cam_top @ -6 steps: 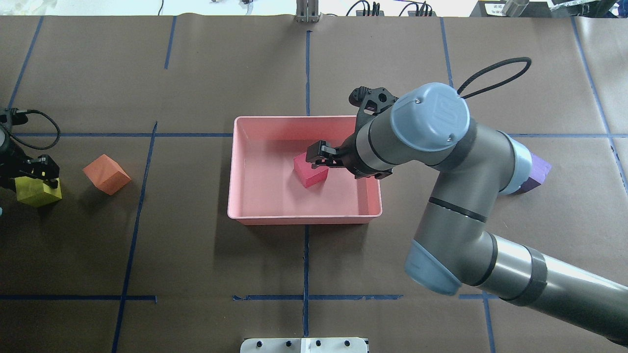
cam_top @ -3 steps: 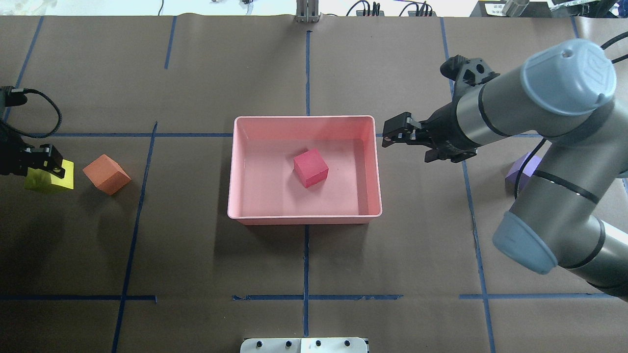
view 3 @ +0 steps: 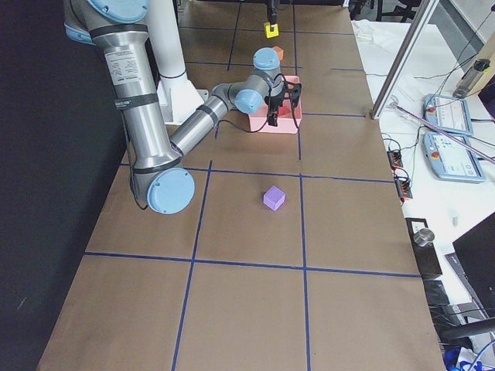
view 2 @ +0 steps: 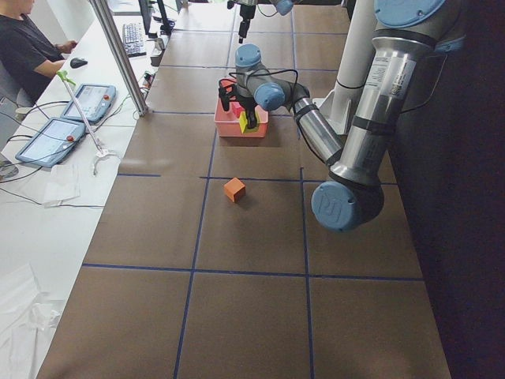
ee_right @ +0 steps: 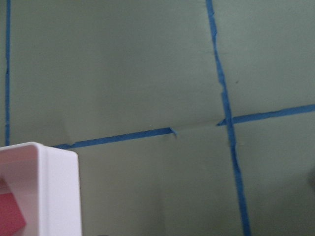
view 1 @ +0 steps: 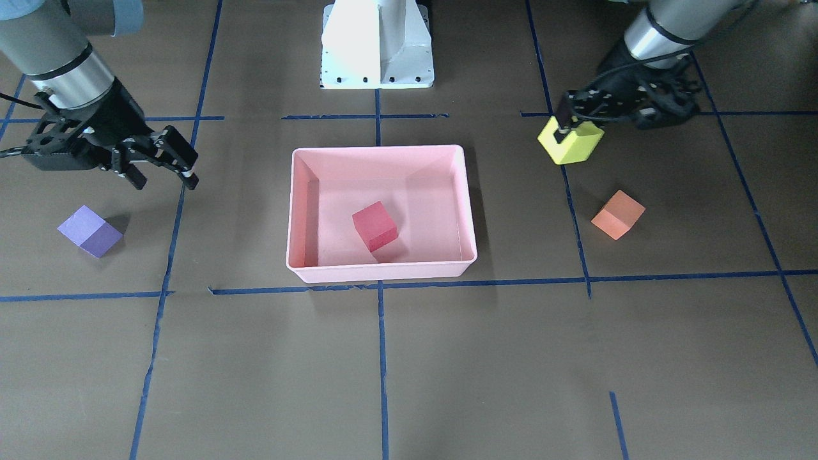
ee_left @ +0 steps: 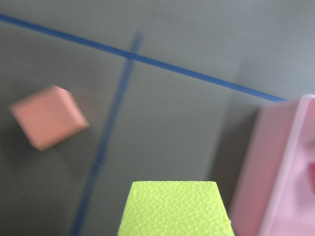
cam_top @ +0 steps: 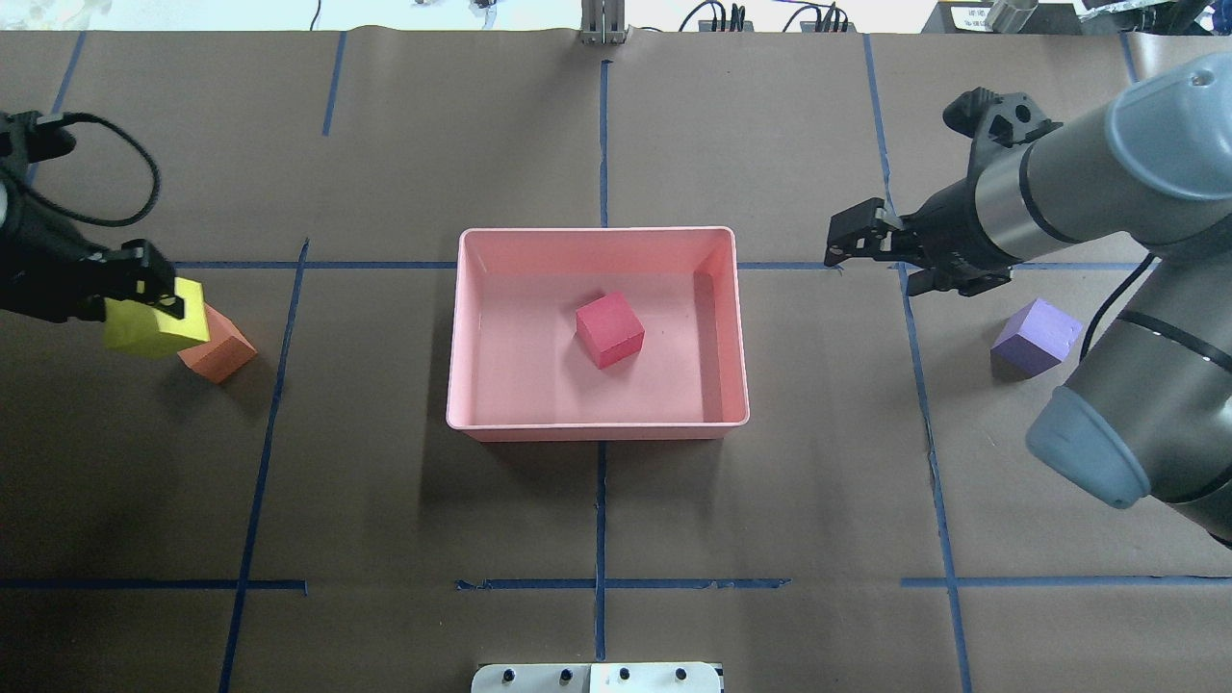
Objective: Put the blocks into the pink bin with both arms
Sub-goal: 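Carry the yellow-green cube into the bin with the left gripper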
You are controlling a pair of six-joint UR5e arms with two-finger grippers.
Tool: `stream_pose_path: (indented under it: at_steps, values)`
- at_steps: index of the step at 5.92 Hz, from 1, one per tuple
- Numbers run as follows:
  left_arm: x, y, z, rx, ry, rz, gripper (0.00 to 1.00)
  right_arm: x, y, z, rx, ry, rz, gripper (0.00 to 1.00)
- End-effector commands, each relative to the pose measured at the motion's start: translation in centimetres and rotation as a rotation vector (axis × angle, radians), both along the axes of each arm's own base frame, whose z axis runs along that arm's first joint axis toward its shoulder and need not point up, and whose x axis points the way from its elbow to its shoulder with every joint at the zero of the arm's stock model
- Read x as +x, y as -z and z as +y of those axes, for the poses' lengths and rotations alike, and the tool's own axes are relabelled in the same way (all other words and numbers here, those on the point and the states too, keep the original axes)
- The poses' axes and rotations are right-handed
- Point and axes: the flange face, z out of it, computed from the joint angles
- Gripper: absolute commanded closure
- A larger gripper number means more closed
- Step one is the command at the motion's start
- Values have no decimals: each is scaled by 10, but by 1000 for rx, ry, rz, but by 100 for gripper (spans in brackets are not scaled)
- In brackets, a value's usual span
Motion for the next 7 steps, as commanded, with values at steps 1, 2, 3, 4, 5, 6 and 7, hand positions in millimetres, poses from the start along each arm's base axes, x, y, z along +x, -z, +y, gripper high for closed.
stream_pose_path:
  at_steps: [1,2,3,4,5,6,7]
  values:
    - [115,71,27,-2,45,16,95,57,-73,-21,58,77,116,0]
    - [160,71,12,21,86,-35,95,80,-107,-29,61,130,137,0]
    - [195,39,-12,33,105,-46,87,90,-127,-26,35,154,130,0]
    - [215,20,-23,60,124,-33,51,88,-147,-28,-3,161,142,0]
    - [210,28,-21,68,135,-4,1,80,-189,-39,-15,164,140,0]
    - [206,34,-18,78,136,22,0,78,-232,-42,70,155,98,0]
    - [199,43,-14,87,137,42,0,62,-236,-39,182,185,36,0]
